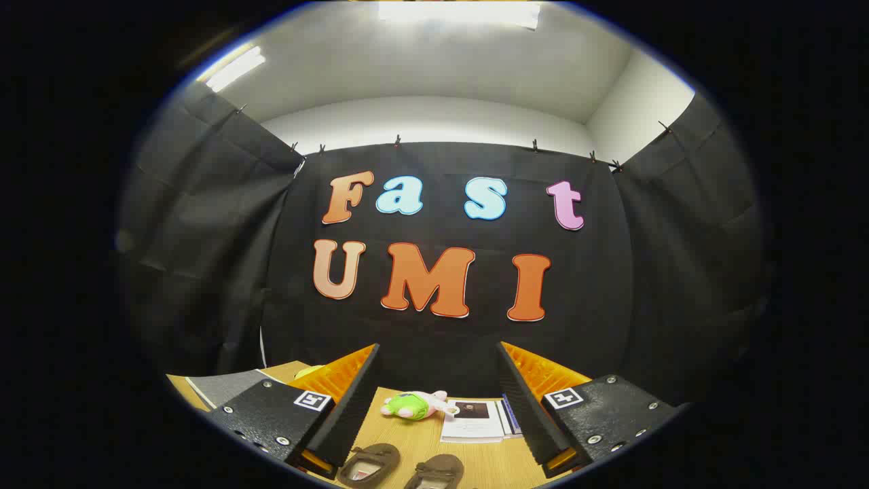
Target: Open the storage box then place both shoes into the box .Put the left shoe in first, then the right shoe, with the right side of both shoes facing outward in a uniform manner.
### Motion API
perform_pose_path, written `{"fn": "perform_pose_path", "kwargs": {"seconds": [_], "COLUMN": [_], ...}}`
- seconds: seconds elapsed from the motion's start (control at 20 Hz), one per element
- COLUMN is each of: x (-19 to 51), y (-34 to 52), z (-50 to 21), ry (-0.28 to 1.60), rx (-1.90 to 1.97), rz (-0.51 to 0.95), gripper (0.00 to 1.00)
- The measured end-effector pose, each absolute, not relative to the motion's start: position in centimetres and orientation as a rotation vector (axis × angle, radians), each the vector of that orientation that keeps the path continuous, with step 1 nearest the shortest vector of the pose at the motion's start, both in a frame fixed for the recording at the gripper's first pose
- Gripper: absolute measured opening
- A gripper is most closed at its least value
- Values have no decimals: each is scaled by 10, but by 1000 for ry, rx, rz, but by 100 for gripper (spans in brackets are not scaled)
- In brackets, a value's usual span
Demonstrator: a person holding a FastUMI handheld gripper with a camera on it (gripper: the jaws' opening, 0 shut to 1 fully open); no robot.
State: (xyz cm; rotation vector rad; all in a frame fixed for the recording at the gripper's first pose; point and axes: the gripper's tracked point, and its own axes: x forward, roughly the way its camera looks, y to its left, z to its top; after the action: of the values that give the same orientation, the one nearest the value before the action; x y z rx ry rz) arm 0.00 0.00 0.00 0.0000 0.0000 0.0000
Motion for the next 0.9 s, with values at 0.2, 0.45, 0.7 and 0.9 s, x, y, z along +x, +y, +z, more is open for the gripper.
{"fn": "perform_pose_path", "kwargs": {"seconds": [0.2, 0.45, 0.7, 0.9], "x": [2, 4, 5, 4], "y": [-3, -3, 2, 8], "z": [-1, -6, -7, -7], "ry": [4, 22, 23, 29], "rx": [5, 20, 25, 29], "rz": [-5, -2, 3, 13], "gripper": [98, 98, 98, 98]}}
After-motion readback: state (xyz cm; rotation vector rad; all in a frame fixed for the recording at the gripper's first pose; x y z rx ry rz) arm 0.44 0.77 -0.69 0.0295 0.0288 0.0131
